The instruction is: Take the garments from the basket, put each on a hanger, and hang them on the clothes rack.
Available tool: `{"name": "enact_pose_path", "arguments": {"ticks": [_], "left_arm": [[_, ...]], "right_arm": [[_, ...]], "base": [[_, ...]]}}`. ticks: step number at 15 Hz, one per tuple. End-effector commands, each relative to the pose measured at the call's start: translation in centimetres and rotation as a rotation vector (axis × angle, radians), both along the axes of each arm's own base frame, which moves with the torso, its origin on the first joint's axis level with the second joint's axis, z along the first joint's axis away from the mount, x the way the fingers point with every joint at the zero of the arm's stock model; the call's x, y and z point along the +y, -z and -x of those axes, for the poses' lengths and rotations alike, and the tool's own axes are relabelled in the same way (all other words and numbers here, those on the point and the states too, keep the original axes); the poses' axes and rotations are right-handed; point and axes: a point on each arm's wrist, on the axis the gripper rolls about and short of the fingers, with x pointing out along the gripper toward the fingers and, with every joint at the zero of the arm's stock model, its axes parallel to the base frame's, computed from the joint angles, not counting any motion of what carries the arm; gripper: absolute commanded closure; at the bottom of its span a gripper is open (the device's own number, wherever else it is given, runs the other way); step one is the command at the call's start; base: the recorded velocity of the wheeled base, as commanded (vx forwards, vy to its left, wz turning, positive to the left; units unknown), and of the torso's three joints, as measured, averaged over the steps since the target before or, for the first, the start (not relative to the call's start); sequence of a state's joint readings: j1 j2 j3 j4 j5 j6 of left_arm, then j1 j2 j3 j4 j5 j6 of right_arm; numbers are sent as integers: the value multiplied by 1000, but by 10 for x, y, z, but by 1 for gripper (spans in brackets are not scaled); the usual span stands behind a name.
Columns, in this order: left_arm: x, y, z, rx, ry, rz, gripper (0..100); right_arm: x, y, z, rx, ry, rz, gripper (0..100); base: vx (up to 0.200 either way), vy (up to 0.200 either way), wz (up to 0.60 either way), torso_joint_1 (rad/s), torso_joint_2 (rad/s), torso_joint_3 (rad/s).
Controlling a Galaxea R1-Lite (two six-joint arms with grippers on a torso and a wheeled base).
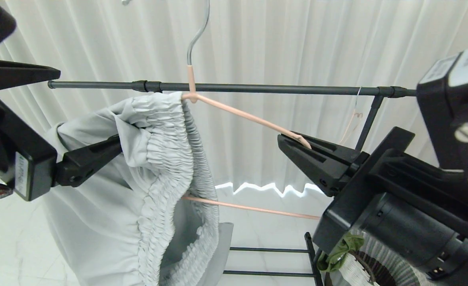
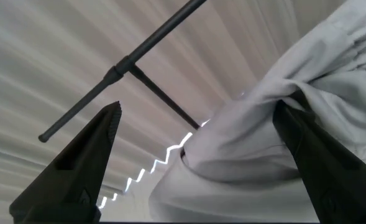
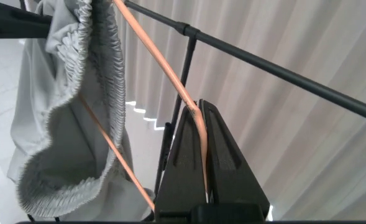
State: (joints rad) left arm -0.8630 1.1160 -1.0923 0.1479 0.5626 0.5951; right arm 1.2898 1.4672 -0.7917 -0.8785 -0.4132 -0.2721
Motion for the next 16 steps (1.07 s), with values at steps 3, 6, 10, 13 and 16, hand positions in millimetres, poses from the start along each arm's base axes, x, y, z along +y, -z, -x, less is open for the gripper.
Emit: {"name": "enact_pose_path", "arguments": {"ticks": [3, 6, 10, 13, 16], "left_arm": [[-3, 5, -3, 21, 35, -14, 0], [-3, 5, -4, 24, 32, -14, 0], [-3, 8, -4, 34, 65, -15, 100], [-3, 11, -5, 41, 61, -20, 100], [-3, 11, -6, 43, 56, -16, 100]], "right_arm": [[2, -1, 9, -13, -38, 5, 100], [3, 0, 10, -31, -63, 20, 100], [3, 0, 10, -42, -81, 26, 100], [3, 0, 10, -42, -81, 28, 100], [4, 1, 10, -40, -81, 30, 100]], "base": [[0, 0, 0, 0, 0, 0], [0, 0, 0, 0, 0, 0], [0, 0, 0, 0, 0, 0], [0, 0, 0, 0, 0, 0], [0, 0, 0, 0, 0, 0]]}}
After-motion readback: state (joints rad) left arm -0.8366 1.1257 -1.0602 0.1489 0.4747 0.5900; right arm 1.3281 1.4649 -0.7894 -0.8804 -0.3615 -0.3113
